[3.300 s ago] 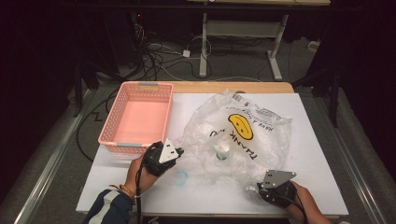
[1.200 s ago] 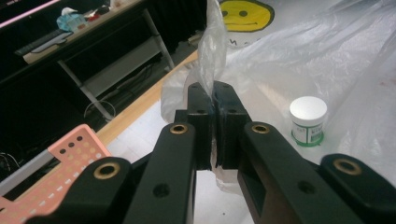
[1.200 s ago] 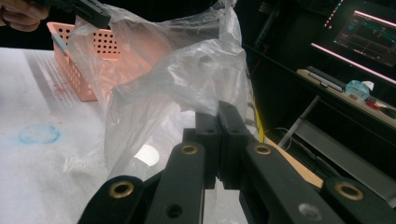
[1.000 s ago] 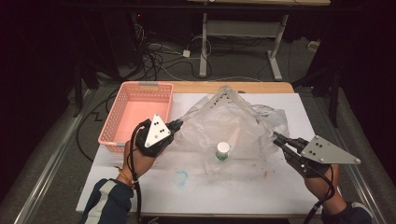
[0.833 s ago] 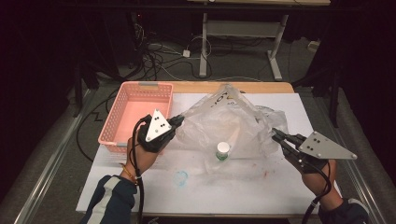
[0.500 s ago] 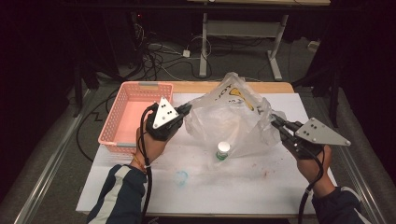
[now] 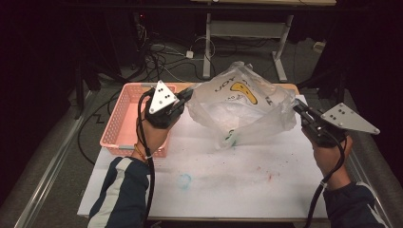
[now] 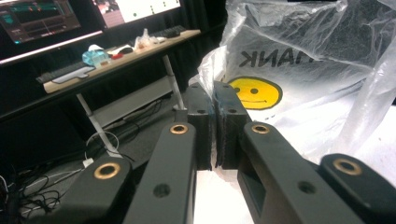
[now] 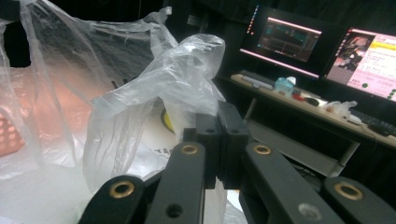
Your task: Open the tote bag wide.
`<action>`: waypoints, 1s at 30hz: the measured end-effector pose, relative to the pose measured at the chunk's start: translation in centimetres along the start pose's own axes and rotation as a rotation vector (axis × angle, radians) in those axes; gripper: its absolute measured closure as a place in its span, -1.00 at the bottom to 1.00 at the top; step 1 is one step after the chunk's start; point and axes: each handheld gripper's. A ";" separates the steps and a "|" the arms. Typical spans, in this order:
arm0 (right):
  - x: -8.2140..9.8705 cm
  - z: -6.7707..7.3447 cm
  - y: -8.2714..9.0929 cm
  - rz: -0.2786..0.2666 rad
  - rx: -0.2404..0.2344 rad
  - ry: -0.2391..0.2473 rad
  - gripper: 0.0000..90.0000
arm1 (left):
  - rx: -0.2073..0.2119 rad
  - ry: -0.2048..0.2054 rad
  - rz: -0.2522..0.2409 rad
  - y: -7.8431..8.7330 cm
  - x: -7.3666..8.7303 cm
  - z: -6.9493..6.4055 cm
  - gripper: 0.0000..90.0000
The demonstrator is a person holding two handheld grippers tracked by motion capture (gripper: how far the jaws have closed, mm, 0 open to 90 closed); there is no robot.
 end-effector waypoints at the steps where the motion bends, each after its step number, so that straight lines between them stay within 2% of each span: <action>1: -0.2 -0.1 -0.1 -0.004 0.004 0.000 1.00 | 0.000 0.004 -0.005 -0.1 -0.2 0.1 0.88; 12: -1.8 0.3 -1.0 -0.041 0.004 0.011 1.00 | 0.014 0.012 -0.044 -0.8 -1.6 -0.4 0.88; 17: -2.8 0.5 -1.0 -0.059 0.003 0.019 1.00 | 0.021 -0.011 -0.073 -0.7 -2.9 -1.0 0.88; 25: -4.7 0.1 -0.7 -0.080 0.024 0.040 1.00 | 0.017 -0.033 -0.103 -0.4 -4.7 -1.0 0.88; 30: -5.0 -0.3 -0.9 -0.092 0.040 0.039 1.00 | 0.005 -0.029 -0.105 -0.8 -4.6 -0.9 0.87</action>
Point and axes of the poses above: each handheld gripper's, and its own axes: y roughly backward along the jaws, x roughly out of its underside, z roughly to its left, and after that the axes turned 13 degrees about -z, right-handed
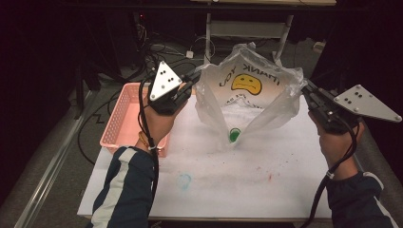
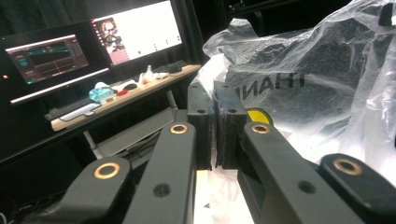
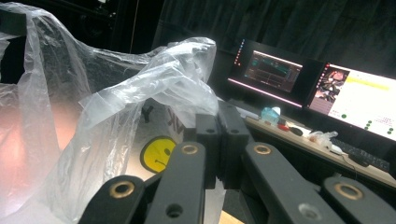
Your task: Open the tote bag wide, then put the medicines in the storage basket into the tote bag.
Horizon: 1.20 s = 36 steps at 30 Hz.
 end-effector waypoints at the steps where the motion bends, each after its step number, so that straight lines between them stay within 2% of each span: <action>1: 0.2 0.0 -0.2 0.003 0.006 0.002 1.00 | -0.005 -0.001 0.005 -0.2 0.2 0.0 0.87; 6: 1.6 -0.1 -1.3 0.027 0.034 -0.003 1.00 | -0.027 0.004 0.022 -1.1 1.5 0.0 0.87; 9: 2.5 -0.4 -2.0 0.042 0.052 0.001 1.00 | -0.044 -0.005 0.039 -1.8 1.7 0.5 0.87; 11: 2.8 -0.9 -2.4 0.054 0.073 0.004 1.00 | -0.053 0.007 0.042 -2.2 1.6 1.1 0.87; 17: 3.2 -2.3 -3.5 0.086 0.116 0.009 1.00 | -0.079 0.012 0.053 -2.9 1.4 2.1 0.87; 26: 4.1 -3.5 -5.0 0.140 0.140 0.009 1.00 | -0.096 0.015 0.078 -4.0 2.3 3.1 0.87; 31: 5.0 -4.1 -6.4 0.182 0.159 0.014 1.00 | -0.128 0.014 0.112 -5.0 3.4 3.8 0.86; 33: 5.4 -4.4 -6.9 0.203 0.173 0.034 1.00 | -0.139 0.020 0.114 -5.2 3.6 4.3 0.86; 36: 5.5 -5.3 -7.5 0.226 0.186 0.025 1.00 | -0.161 0.020 0.128 -5.7 3.4 5.0 0.86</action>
Point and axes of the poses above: each handheld gripper's, and its own axes: y roughly backward along the jaws, x roughly out of its underside, z roughly to its left, and after that the axes turned 13 degrees about -z, right-handed
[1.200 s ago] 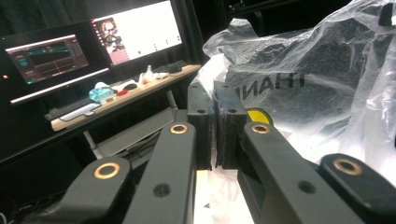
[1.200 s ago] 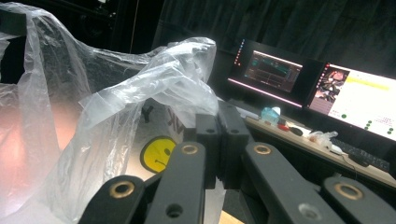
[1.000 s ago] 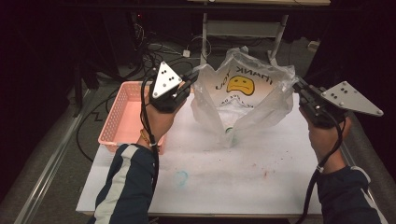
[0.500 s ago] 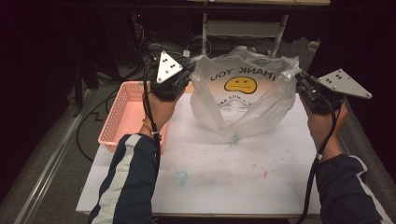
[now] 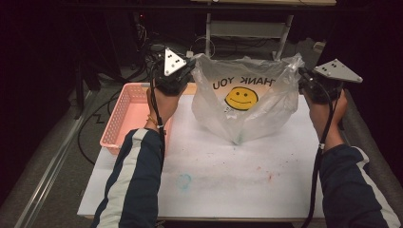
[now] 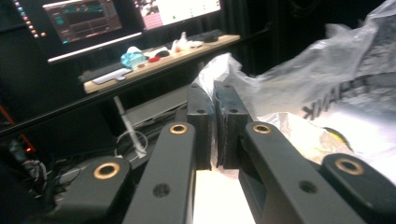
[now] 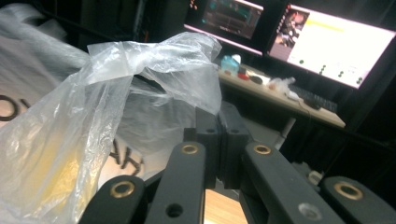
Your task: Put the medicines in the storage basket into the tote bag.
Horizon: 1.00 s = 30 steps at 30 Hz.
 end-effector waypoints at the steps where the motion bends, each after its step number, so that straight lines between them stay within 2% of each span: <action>1: 0.0 -0.3 -0.2 0.004 0.007 -0.005 1.00 | -0.011 -0.006 0.005 -0.2 -0.1 0.2 0.86; 6: 0.3 -1.4 -1.1 0.041 0.042 0.014 1.00 | -0.056 -0.030 0.038 -1.2 -0.5 1.2 0.86; 11: 1.0 -2.1 -1.6 0.071 0.057 0.012 1.00 | -0.090 0.000 0.077 -1.5 0.2 2.2 0.80; 14: 1.5 -2.4 -1.6 0.076 0.046 -0.012 1.00 | -0.092 0.020 0.088 -1.6 0.9 2.3 0.75; 15: 1.6 -2.4 -1.6 0.082 0.042 -0.013 1.00 | -0.088 0.009 0.086 -1.5 1.1 2.3 0.75; 16: 1.7 -2.3 -1.6 0.089 0.038 -0.004 1.00 | -0.076 0.016 0.083 -1.4 1.2 2.3 0.70; 17: 1.8 -2.1 -1.5 0.091 0.032 0.001 1.00 | -0.059 0.021 0.078 -1.3 1.3 2.2 0.48; 18: 1.8 -2.1 -1.5 0.091 0.032 0.001 1.00 | -0.050 0.023 0.069 -1.1 1.2 2.2 0.48; 20: 1.8 -2.1 -1.4 0.091 0.026 -0.001 1.00 | -0.021 0.062 0.043 -0.4 0.9 2.1 0.37; 22: 1.8 -2.2 -1.3 0.089 0.021 -0.003 1.00 | -0.001 0.090 0.019 0.2 0.4 1.9 0.13; 26: 1.7 -2.3 -1.2 0.086 0.020 -0.002 1.00 | 0.024 0.083 -0.023 1.3 -1.1 0.8 -0.15; 28: 1.5 -2.3 -1.1 0.086 0.013 0.004 1.00 | 0.023 0.064 -0.035 1.8 -1.8 0.3 -0.25; 30: 1.2 -2.3 -0.9 0.079 0.013 0.005 1.00 | 0.018 0.043 -0.046 2.1 -2.4 -0.1 -0.26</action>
Point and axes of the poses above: each handheld gripper's, and its own axes: y roughly backward along the jaws, x roughly out of its underside, z roughly to its left, and after that the axes turned 13 degrees about -z, right-handed
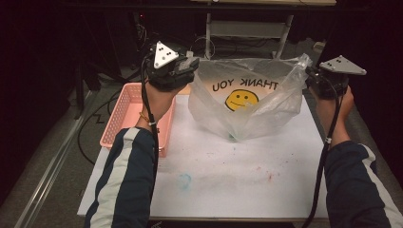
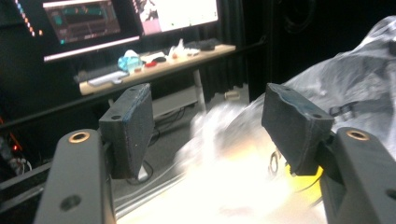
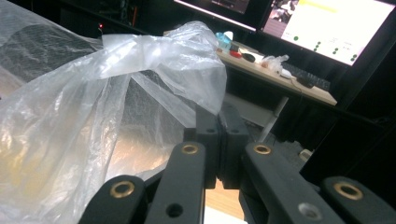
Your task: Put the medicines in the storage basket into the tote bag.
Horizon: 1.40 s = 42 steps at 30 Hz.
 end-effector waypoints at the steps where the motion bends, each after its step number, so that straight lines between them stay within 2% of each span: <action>1: -0.2 -0.1 0.1 -0.002 -0.001 0.002 1.00 | -0.012 -0.018 0.001 0.1 -0.2 -0.2 -0.26; 2: -0.3 -0.1 0.2 -0.004 0.000 -0.001 1.00 | -0.021 -0.035 0.003 0.2 -0.3 -0.2 -0.26; 6: -1.1 -0.5 0.7 -0.013 -0.004 -0.006 0.99 | -0.038 -0.057 0.005 0.8 -0.3 0.2 -0.26; 7: -1.2 -0.6 0.8 -0.013 -0.008 -0.006 0.95 | -0.036 -0.048 0.006 1.1 -0.2 0.3 -0.26; 10: -1.4 -1.0 1.0 -0.005 -0.007 0.004 0.76 | -0.043 -0.087 -0.005 2.0 0.1 0.3 -0.26; 12: -1.5 -1.3 1.1 -0.002 0.002 -0.003 0.67 | -0.041 -0.094 -0.016 2.8 0.2 0.2 -0.26; 15: -1.7 -1.7 1.3 -0.004 0.012 -0.019 0.52 | -0.024 -0.090 -0.049 4.1 -0.3 0.2 -0.13; 16: -1.9 -1.8 1.4 -0.007 0.011 -0.024 0.46 | -0.003 -0.091 -0.054 4.4 -0.4 0.2 -0.01; 17: -2.0 -1.8 1.5 -0.009 0.012 -0.021 0.41 | -0.003 -0.103 -0.050 4.6 -0.4 0.0 0.06; 19: -2.3 -1.8 1.8 -0.022 -0.011 -0.018 0.30 | -0.017 -0.153 -0.025 4.7 -0.5 -0.3 0.10; 20: -2.4 -1.8 2.1 -0.030 -0.025 -0.023 0.26 | -0.003 -0.153 -0.021 4.8 -0.4 -0.2 0.16; 22: -2.7 -1.8 2.6 -0.039 -0.034 -0.021 0.18 | -0.011 -0.147 -0.021 4.9 -0.5 -0.1 0.17; 23: -2.8 -1.8 2.9 -0.050 -0.049 -0.023 0.15 | -0.002 -0.139 -0.020 5.0 -0.4 0.0 0.20; 24: -2.9 -1.8 3.2 -0.057 -0.062 -0.021 0.13 | 0.000 -0.137 -0.016 5.1 -0.4 0.1 0.28; 25: -3.0 -1.7 3.4 -0.055 -0.067 -0.014 0.10 | -0.005 -0.142 -0.002 5.0 -0.3 0.1 0.28; 26: -3.0 -1.7 3.7 -0.059 -0.076 -0.009 0.07 | 0.017 -0.153 0.015 4.9 -0.1 0.1 0.34; 27: -3.1 -1.8 3.9 -0.070 -0.091 -0.012 0.07 | 0.015 -0.170 0.030 4.8 0.0 0.1 0.47; 28: -3.1 -1.8 4.2 -0.076 -0.099 -0.019 0.06 | 0.003 -0.183 0.045 4.6 0.2 0.1 0.47; 30: -3.2 -1.8 4.6 -0.082 -0.124 -0.008 0.04 | 0.018 -0.175 0.070 4.4 0.4 0.4 0.63; 33: -3.4 -1.7 5.3 -0.093 -0.171 0.008 0.00 | 0.015 -0.170 0.109 4.0 0.9 1.1 0.93; 36: -3.7 -1.6 6.0 -0.117 -0.208 0.034 -0.06 | 0.002 -0.170 0.156 3.5 1.5 1.7 0.95; 37: -3.8 -1.6 6.3 -0.143 -0.220 0.040 -0.09 | 0.000 -0.165 0.163 3.4 1.6 1.9 0.95; 39: -4.0 -1.5 6.9 -0.187 -0.233 0.049 -0.10 | -0.031 -0.173 0.171 3.4 1.8 2.3 0.95; 40: -4.1 -1.5 7.1 -0.198 -0.244 0.046 -0.13 | -0.033 -0.159 0.168 3.4 1.8 2.5 0.95; 42: -4.3 -1.6 7.4 -0.223 -0.287 0.034 -0.13 | -0.055 -0.167 0.169 3.4 1.9 2.7 0.95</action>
Point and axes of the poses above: each handheld gripper's, and its own axes: y roughly backward along the jaws, x roughly out of its underside, z roughly to its left, and after that the axes turned 13 degrees about -z, right-handed
